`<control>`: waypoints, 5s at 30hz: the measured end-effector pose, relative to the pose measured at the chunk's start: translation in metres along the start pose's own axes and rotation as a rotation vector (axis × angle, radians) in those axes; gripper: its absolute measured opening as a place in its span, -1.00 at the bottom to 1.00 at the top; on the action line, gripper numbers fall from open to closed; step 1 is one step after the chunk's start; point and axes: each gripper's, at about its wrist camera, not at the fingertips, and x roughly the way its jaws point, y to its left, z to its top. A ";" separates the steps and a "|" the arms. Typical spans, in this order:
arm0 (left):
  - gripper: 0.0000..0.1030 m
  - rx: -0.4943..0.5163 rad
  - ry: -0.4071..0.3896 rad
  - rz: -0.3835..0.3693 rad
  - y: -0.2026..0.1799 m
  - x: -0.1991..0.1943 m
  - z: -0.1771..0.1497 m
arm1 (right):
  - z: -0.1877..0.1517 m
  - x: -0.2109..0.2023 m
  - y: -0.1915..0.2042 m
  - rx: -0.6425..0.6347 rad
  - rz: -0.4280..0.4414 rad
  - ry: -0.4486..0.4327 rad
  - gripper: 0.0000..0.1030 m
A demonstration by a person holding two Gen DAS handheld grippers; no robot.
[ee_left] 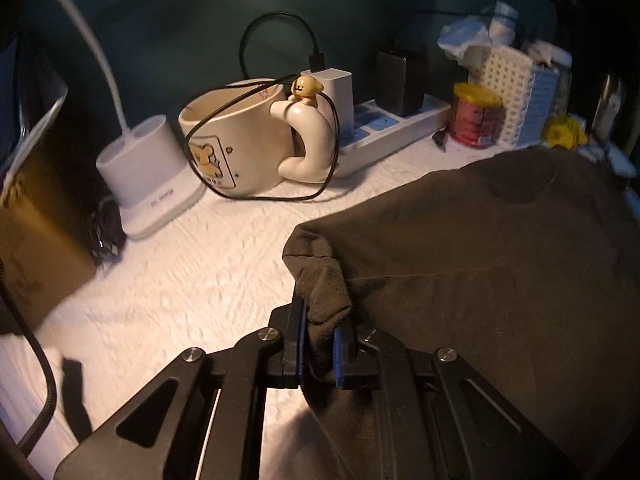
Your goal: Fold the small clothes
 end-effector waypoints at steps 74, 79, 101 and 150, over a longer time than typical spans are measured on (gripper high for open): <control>-0.25 0.110 -0.106 -0.245 -0.107 -0.151 -0.118 | -0.161 -0.167 0.100 -0.023 0.026 0.031 -0.41; -0.25 0.109 -0.119 -0.265 -0.114 -0.160 -0.124 | -0.170 -0.180 0.096 -0.013 0.013 0.016 -0.41; -0.25 0.148 -0.153 -0.410 -0.171 -0.188 -0.145 | -0.248 -0.237 0.044 0.118 -0.079 0.008 -0.41; -0.25 -0.203 -0.054 -0.067 -0.005 -0.200 -0.250 | -0.233 -0.258 0.074 0.063 -0.059 -0.141 -0.91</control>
